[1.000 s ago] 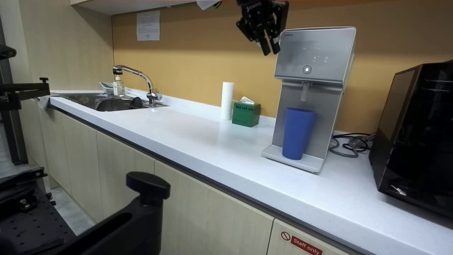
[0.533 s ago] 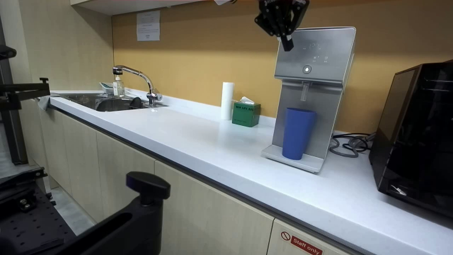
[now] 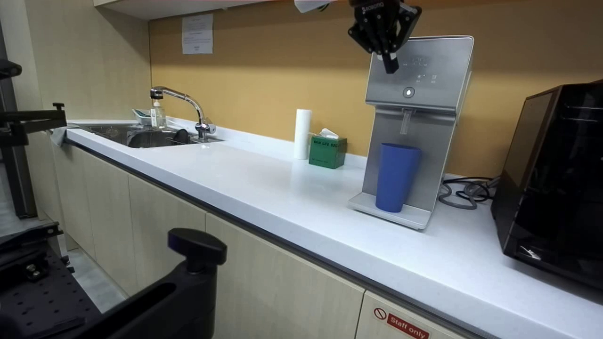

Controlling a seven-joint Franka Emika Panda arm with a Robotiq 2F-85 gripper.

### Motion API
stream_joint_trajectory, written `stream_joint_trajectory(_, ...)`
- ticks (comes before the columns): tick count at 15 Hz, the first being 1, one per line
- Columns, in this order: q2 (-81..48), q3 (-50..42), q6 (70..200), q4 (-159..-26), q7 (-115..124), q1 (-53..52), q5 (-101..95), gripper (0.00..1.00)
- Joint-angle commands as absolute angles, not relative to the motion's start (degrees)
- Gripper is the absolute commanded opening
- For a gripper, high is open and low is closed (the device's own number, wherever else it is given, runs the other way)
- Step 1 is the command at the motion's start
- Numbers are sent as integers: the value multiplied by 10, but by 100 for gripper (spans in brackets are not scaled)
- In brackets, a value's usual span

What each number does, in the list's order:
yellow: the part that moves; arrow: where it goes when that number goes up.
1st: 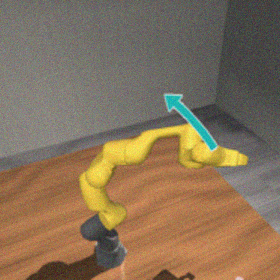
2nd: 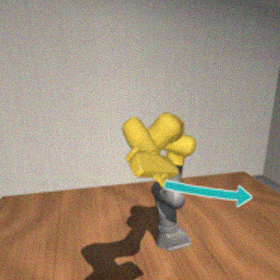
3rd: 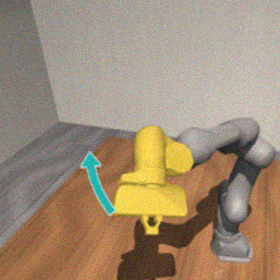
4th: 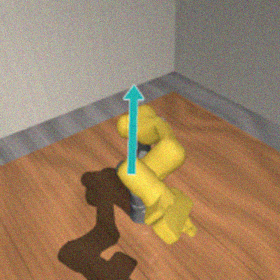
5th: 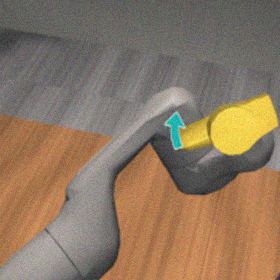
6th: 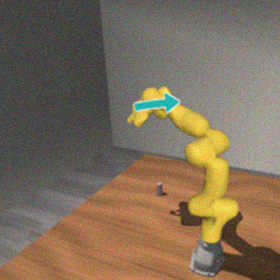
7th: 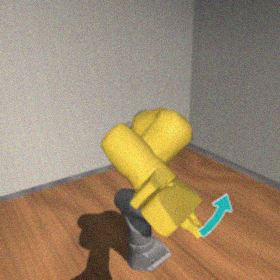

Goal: Press the water dispenser button

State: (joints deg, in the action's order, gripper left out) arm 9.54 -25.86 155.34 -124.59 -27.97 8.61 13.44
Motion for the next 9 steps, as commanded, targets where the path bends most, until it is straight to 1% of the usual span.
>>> stream_joint_trajectory(1,88,-273,1552,-1237,-326,74,174,0)
stream_joint_trajectory(9,46,-294,1557,-1210,-442,65,296,0)
